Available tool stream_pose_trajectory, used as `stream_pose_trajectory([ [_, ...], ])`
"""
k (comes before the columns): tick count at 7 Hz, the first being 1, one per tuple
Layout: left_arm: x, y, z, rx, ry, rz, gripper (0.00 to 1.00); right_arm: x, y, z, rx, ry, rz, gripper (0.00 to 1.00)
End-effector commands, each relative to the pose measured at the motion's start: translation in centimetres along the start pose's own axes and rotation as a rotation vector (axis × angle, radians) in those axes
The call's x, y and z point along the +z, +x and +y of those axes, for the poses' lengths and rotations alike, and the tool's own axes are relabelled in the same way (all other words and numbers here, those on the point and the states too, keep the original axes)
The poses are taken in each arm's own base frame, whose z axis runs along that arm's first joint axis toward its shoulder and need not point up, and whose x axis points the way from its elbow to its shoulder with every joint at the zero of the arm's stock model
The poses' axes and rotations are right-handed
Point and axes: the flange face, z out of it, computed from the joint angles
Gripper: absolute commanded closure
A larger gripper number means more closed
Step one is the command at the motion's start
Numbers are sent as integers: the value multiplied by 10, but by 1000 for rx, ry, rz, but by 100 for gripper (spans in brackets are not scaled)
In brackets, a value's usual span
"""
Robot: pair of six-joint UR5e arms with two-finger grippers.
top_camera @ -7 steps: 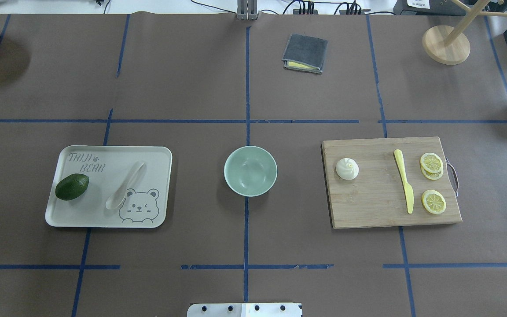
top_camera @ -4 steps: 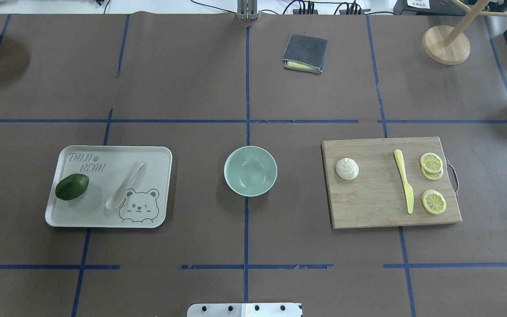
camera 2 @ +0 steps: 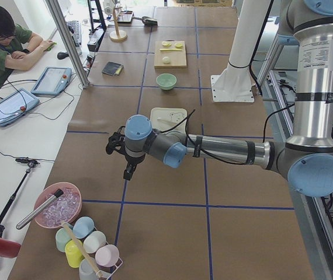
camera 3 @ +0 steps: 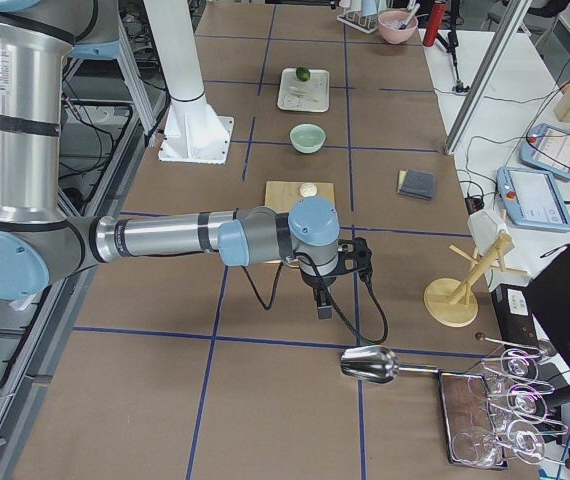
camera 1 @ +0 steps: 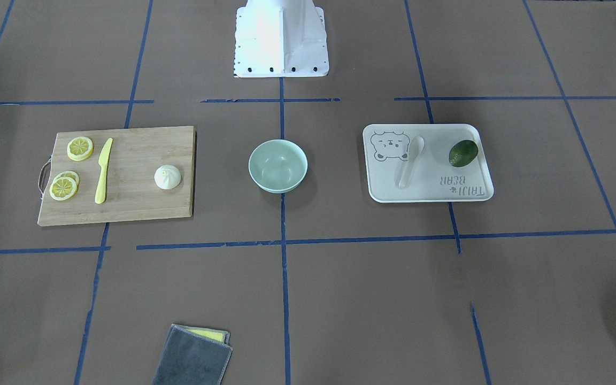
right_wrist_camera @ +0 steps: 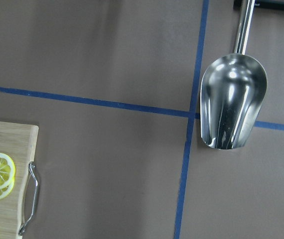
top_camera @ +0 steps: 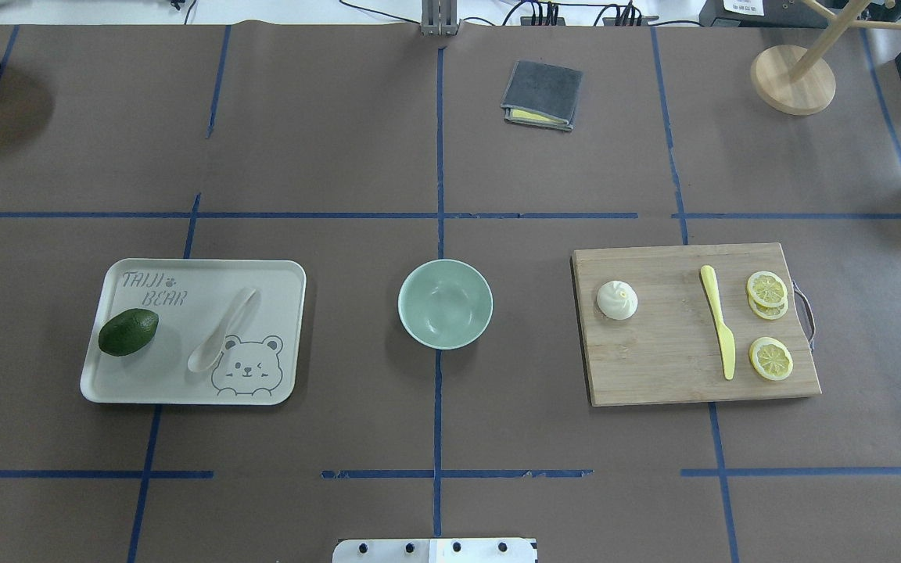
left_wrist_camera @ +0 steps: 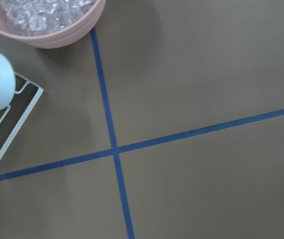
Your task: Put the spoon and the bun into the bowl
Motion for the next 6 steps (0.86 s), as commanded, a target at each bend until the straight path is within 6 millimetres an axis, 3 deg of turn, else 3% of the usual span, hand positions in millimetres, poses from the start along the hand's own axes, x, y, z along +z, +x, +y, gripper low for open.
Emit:
stream_pose_trajectory([
  [1, 25, 98, -18, -38, 44, 31, 0, -2, -7, -9, -16, 10, -11, 0],
  [2, 45, 140, -18, -43, 48, 4, 0, -2, -6, -9, -15, 9, -9, 0],
  [4, 85, 227, -39, -115, -30, 30, 0, 8, -17, -14, -39, -11, -10, 0],
  [5, 97, 272, -60, -120, -42, -38, 0, 9, -18, -14, -40, -14, -11, 0],
  [6, 97, 297, -60, -117, -64, -55, 0, 9, -18, -14, -38, -16, -12, 0],
])
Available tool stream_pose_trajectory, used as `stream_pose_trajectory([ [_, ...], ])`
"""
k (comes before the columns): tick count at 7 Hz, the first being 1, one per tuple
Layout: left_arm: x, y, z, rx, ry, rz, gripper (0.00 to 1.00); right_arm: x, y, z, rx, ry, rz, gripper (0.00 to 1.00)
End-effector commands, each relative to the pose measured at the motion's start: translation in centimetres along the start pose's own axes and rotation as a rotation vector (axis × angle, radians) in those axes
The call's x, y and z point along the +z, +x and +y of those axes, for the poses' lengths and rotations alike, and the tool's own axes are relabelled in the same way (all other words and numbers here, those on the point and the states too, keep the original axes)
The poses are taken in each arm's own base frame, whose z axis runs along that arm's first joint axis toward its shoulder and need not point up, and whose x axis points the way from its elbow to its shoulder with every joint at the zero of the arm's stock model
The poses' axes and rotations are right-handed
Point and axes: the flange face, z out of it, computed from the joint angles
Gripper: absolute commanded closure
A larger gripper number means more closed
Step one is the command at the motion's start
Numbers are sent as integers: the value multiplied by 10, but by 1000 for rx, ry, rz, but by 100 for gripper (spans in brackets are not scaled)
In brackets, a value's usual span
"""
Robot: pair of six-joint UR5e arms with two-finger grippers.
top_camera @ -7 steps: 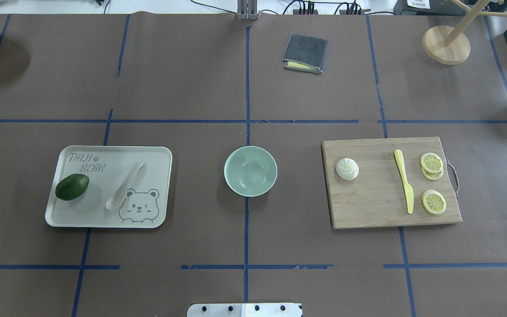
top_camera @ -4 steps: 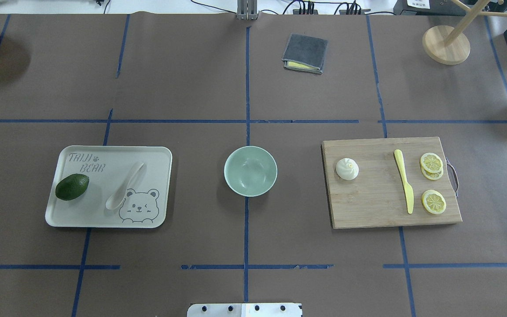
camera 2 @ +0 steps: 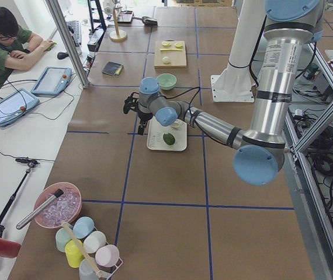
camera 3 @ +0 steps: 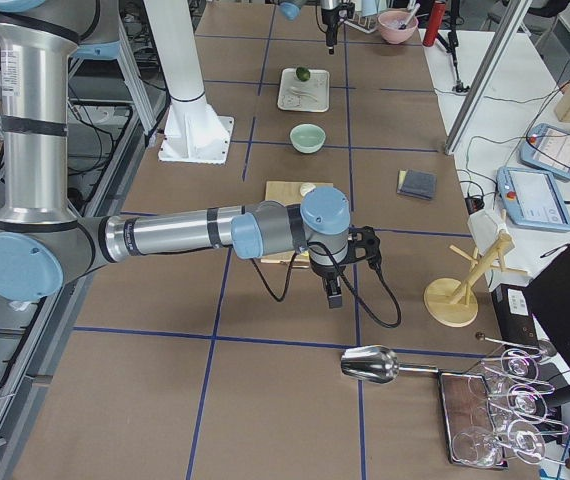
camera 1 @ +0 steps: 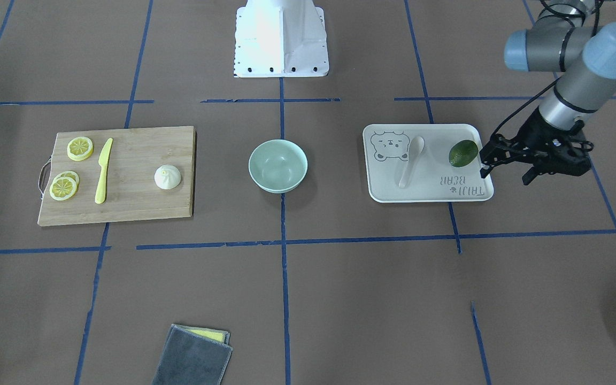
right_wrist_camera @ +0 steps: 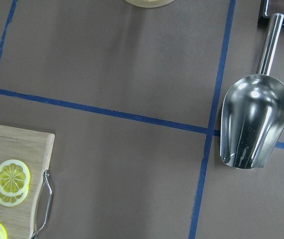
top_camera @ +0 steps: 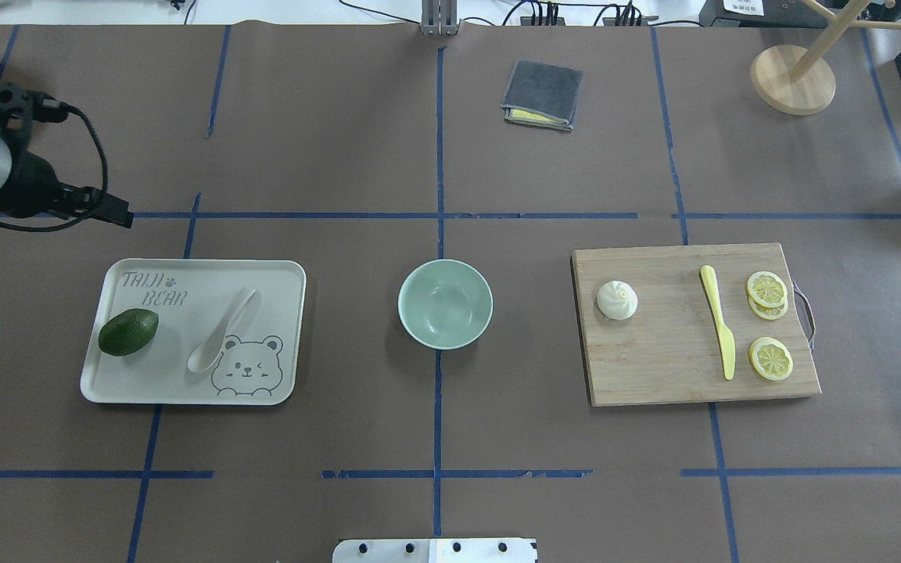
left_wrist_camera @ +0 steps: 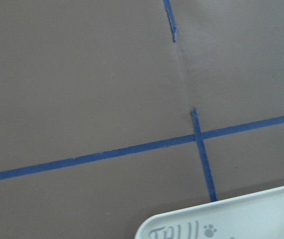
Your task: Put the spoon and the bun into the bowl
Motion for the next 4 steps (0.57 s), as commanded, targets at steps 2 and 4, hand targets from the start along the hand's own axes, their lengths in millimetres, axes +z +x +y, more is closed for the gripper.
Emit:
stream_pose_trajectory([
  [2, 33, 79, 26, -64, -80, -19, 0, 4, -2, -1, 55, -6, -5, 0],
  [4, 61, 120, 63, -116, -99, -33, 0, 7, -5, -1, 86, -10, -7, 0],
])
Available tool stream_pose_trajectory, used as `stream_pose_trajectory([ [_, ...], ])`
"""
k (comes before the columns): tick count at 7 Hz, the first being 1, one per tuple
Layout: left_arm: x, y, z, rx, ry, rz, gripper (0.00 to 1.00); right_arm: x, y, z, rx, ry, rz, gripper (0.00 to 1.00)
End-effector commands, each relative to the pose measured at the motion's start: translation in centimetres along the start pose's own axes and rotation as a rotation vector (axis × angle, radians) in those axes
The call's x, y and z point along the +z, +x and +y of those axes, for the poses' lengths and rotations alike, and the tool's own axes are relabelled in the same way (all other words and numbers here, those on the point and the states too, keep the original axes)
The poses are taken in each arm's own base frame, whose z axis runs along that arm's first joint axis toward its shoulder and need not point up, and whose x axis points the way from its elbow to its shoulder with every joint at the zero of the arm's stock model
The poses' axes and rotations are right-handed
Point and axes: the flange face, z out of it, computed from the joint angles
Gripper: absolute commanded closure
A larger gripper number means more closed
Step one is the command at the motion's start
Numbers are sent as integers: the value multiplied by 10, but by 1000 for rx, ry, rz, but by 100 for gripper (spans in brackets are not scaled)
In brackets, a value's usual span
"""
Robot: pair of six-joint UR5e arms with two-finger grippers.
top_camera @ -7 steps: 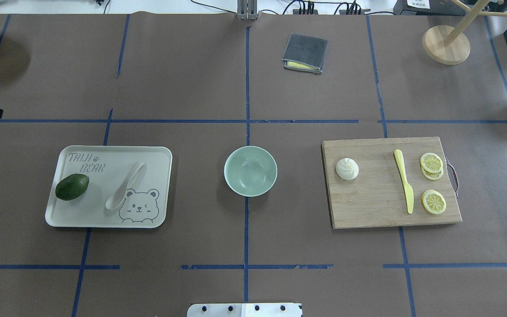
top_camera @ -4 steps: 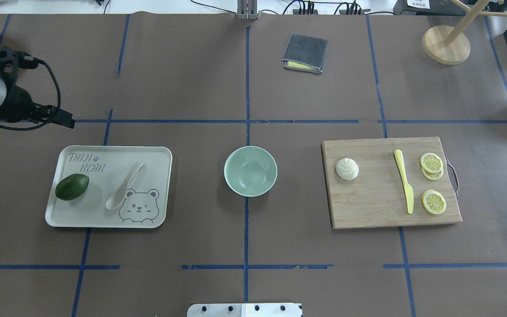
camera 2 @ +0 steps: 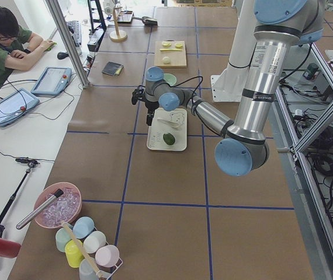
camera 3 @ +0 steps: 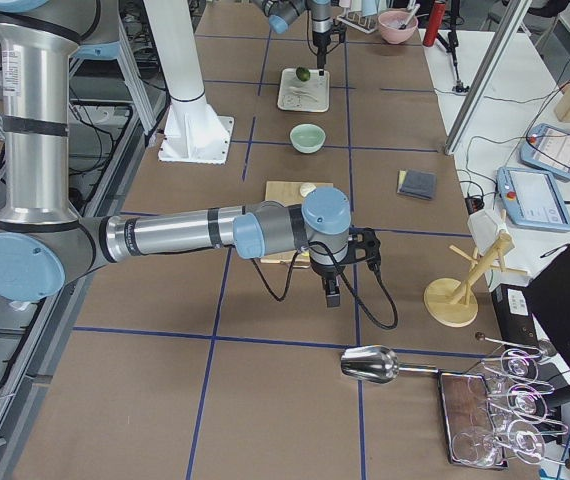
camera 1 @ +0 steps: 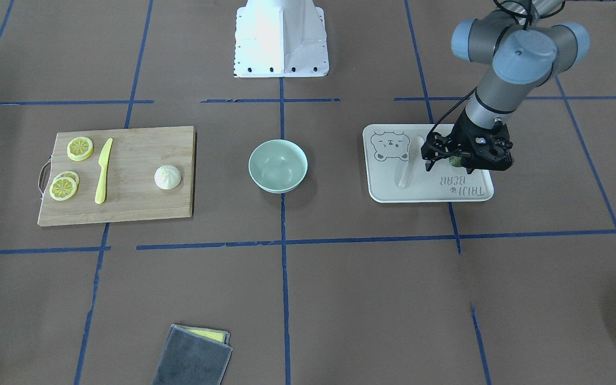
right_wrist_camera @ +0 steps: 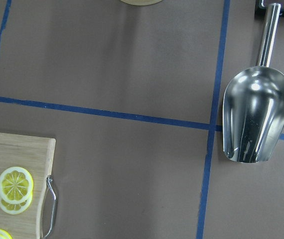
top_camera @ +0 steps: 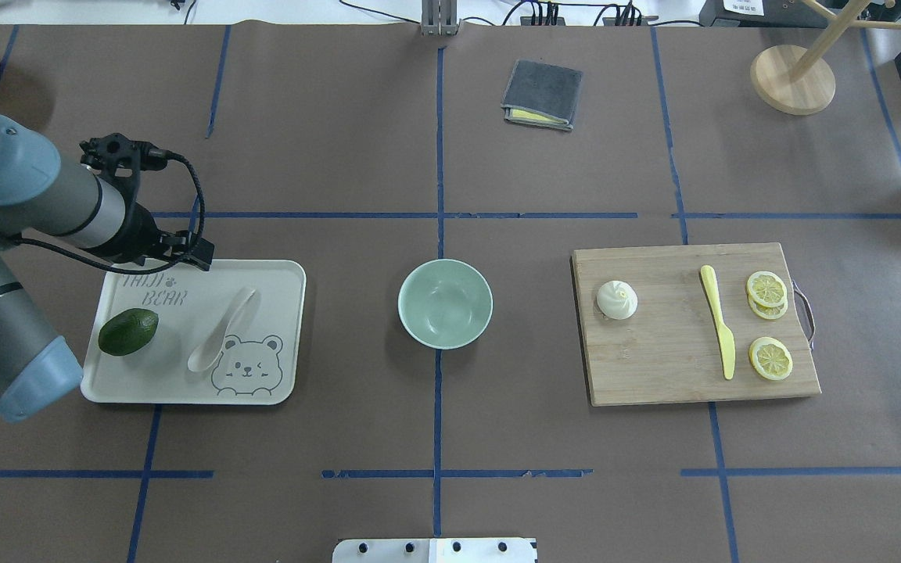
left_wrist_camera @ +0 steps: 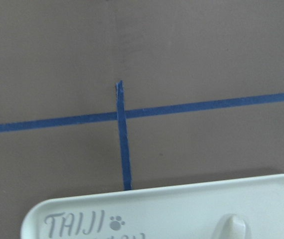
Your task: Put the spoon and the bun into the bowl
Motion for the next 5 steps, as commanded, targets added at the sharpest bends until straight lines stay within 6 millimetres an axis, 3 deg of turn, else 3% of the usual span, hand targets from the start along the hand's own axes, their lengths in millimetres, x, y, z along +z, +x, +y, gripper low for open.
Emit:
stream_pose_trajectory([
  [1, 35, 47, 39, -38, -12, -19, 0, 9, -12, -2, 33, -16, -4, 0],
  [2, 44, 51, 45, -25, -9, -19, 0, 21, -29, -5, 60, -34, -9, 0],
  [5, 65, 45, 44, -37, 7, -14, 0, 31, -85, -11, 136, 4, -52, 0],
])
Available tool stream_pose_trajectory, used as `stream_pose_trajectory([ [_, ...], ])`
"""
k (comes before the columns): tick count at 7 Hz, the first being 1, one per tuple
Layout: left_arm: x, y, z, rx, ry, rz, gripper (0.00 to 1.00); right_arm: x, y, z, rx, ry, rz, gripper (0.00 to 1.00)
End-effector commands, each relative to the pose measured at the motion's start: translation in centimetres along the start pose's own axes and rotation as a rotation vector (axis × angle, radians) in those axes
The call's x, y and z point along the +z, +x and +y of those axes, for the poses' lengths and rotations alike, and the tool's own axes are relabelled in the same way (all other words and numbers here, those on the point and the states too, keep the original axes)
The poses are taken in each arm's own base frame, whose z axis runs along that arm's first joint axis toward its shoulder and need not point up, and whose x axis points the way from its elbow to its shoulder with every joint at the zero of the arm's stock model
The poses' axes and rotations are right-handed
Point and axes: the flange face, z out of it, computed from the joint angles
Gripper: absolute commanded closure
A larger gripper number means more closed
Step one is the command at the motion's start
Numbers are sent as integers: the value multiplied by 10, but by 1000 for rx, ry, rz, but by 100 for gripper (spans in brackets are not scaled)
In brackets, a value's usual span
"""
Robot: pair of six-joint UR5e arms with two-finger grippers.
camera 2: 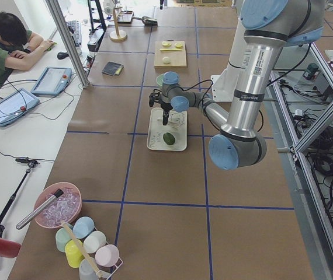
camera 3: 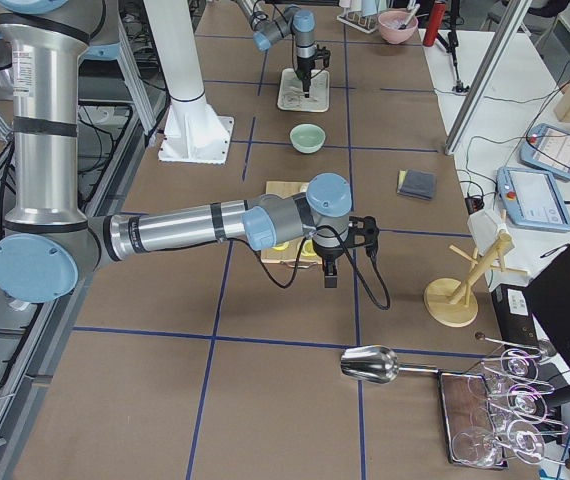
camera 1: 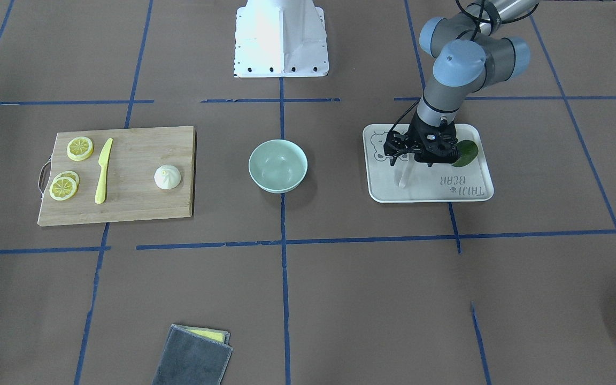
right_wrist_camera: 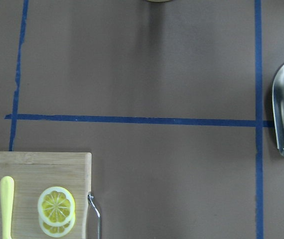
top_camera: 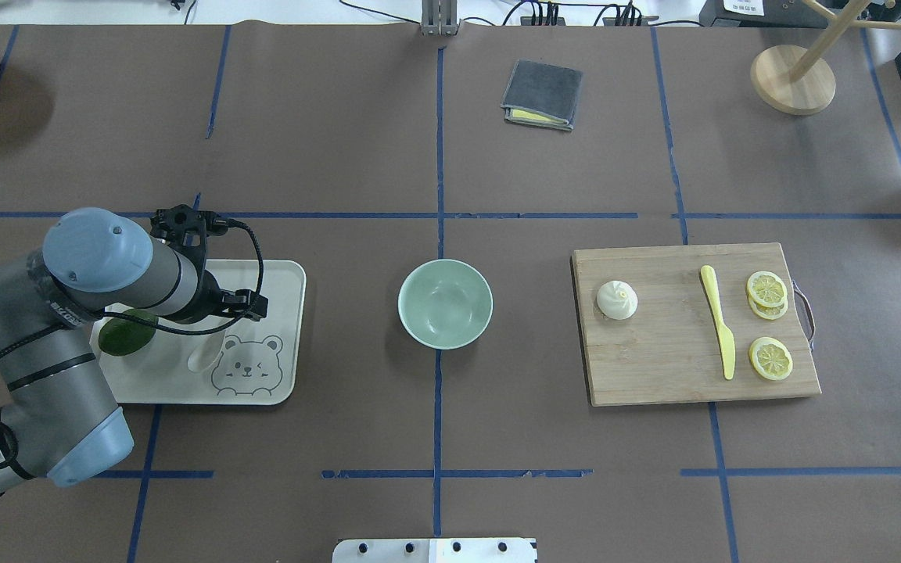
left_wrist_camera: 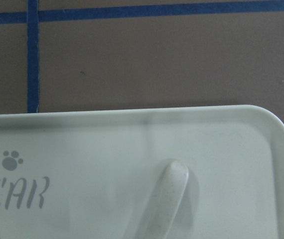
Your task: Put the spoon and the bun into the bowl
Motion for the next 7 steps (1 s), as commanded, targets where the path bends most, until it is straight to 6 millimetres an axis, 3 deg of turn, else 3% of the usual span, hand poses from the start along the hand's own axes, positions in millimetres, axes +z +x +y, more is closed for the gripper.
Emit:
stream_pose_trajectory([
  [1, 10, 1, 6, 3, -8, -2, 0, 5, -37, 4, 29, 1, -26, 0],
  [2, 10, 2, 6, 4, -8, -1, 7, 8, -50, 6, 47, -6, -30, 0],
  [4, 11, -1, 7, 2, -10, -5, 38, 12, -70, 11, 59, -17, -38, 0],
  [7, 7, 1, 7, 5, -6, 3, 84, 17, -86, 6, 70, -24, -44, 0],
])
